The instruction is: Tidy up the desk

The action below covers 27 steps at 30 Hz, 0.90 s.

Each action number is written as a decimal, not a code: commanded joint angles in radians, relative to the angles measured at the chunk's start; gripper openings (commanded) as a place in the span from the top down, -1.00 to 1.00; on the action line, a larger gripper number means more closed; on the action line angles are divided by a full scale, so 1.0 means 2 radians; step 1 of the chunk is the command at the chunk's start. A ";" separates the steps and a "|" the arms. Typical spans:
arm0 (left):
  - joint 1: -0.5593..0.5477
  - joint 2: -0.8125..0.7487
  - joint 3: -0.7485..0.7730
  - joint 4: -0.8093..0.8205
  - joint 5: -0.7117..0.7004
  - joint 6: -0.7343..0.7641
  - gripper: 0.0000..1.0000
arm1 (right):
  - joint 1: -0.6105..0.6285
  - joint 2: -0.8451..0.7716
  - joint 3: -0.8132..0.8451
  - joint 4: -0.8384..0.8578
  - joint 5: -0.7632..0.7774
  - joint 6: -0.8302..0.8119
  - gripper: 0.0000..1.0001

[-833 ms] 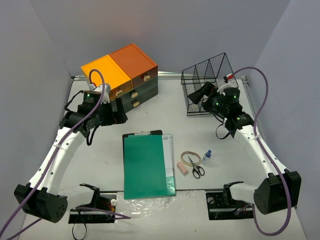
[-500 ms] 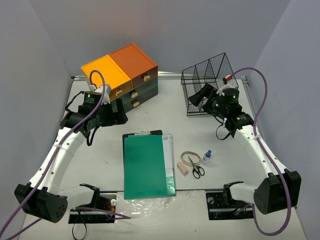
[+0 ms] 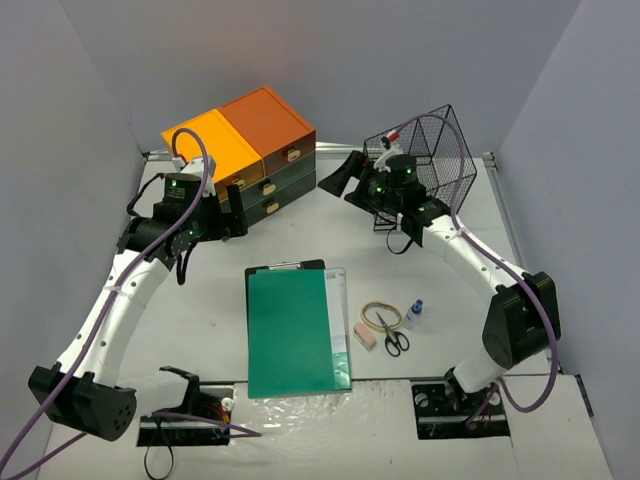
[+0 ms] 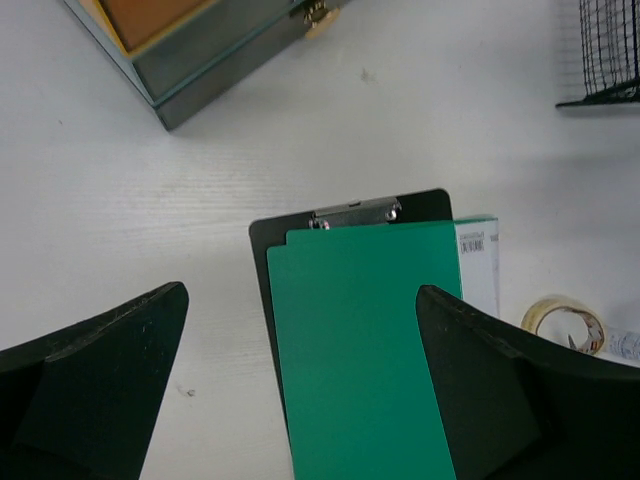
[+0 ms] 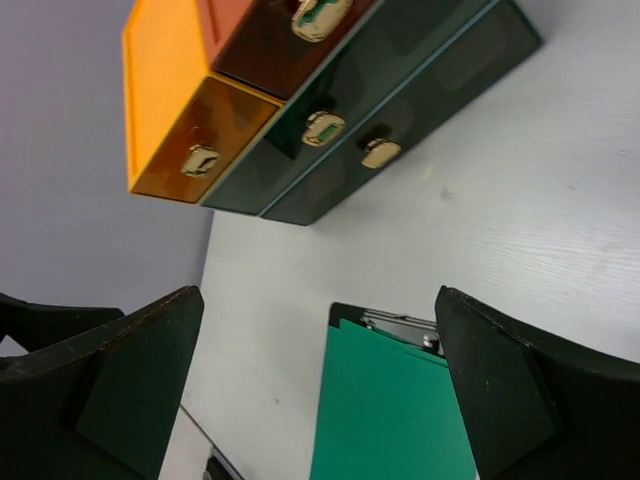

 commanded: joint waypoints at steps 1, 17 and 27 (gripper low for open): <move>-0.002 0.023 0.109 0.041 -0.050 0.029 -0.94 | 0.013 0.053 0.064 0.099 -0.033 0.052 -0.95; 0.024 0.202 0.301 0.051 -0.090 0.068 -0.94 | 0.019 0.160 0.146 0.170 -0.069 0.122 -0.93; 0.083 0.256 0.296 0.135 -0.022 0.031 -0.94 | 0.016 0.220 0.189 0.192 -0.061 0.150 -0.84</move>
